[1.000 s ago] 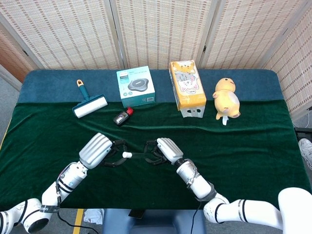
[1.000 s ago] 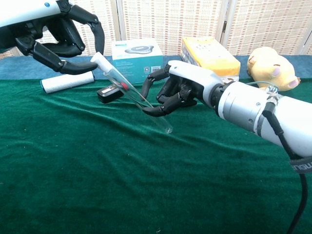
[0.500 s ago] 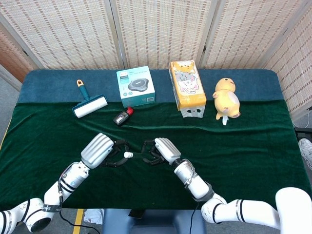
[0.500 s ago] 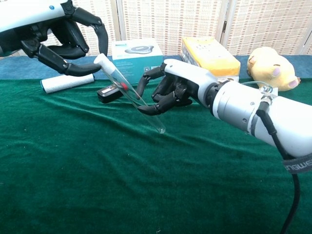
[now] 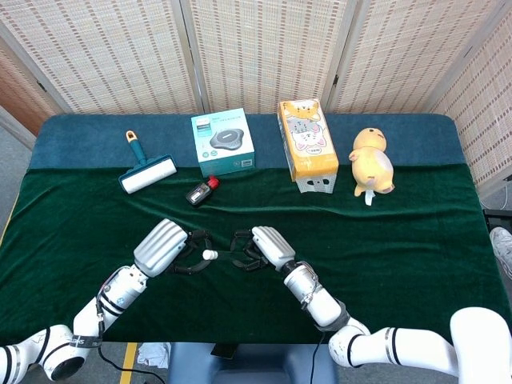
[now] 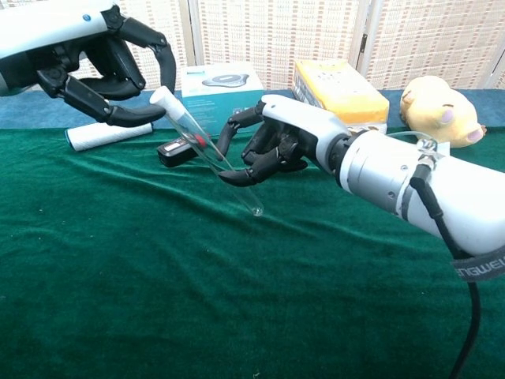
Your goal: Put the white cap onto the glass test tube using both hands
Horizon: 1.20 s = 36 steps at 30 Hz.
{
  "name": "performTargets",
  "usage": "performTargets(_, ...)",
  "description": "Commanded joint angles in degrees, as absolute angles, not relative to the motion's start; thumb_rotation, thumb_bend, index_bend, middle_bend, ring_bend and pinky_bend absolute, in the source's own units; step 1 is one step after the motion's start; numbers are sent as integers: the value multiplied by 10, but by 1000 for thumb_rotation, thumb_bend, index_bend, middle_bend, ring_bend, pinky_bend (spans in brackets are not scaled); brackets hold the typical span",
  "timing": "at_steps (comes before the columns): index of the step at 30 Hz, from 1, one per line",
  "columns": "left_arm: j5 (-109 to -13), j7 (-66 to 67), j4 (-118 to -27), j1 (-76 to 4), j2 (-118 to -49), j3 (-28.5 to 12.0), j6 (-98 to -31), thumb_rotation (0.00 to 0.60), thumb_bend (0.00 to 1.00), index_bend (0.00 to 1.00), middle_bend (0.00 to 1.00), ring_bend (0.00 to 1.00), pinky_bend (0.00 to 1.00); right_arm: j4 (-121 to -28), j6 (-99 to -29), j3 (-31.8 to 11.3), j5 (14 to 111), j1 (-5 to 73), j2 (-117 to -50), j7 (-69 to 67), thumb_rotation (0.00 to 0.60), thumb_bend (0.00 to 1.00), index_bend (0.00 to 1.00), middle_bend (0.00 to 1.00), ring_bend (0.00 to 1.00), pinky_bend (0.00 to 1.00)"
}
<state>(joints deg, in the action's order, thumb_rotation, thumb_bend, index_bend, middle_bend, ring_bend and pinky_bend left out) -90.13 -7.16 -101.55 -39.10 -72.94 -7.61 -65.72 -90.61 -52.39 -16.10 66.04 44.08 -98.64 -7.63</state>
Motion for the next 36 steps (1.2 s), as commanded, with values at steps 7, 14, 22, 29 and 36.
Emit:
performTargets(7, -893, -65, -1025, -391, -712, -70, -643, 600, 488, 132, 1000, 968, 960, -909, -525, -157, 655, 438, -978, -65, 600, 733, 927, 1000, 1000, 1000)
performTargets(14, -892, -65, -1032, -386, -701, -69, -648, 600, 377, 23, 1000, 966, 960, -924, -524, -149, 642, 436, -952, -24, 600, 735, 926, 1000, 1000, 1000)
performTargets(22, -877, -60, -1030, -371, -673, -67, -655, 600, 375, 26, 1000, 941, 952, -947, -520, -133, 582, 449, -896, 103, 600, 736, 926, 1000, 1000, 1000)
performTargets(29, -858, -47, -1011, -354, -674, -66, -668, 600, 375, 27, 1000, 917, 950, -925, -534, -125, 511, 469, -913, 192, 600, 736, 926, 1000, 1000, 1000)
performTargets(36, -854, -41, -1006, -343, -673, -60, -669, 600, 371, 27, 1000, 917, 951, -863, -556, -115, 494, 485, -973, 240, 600, 736, 926, 1000, 1000, 1000)
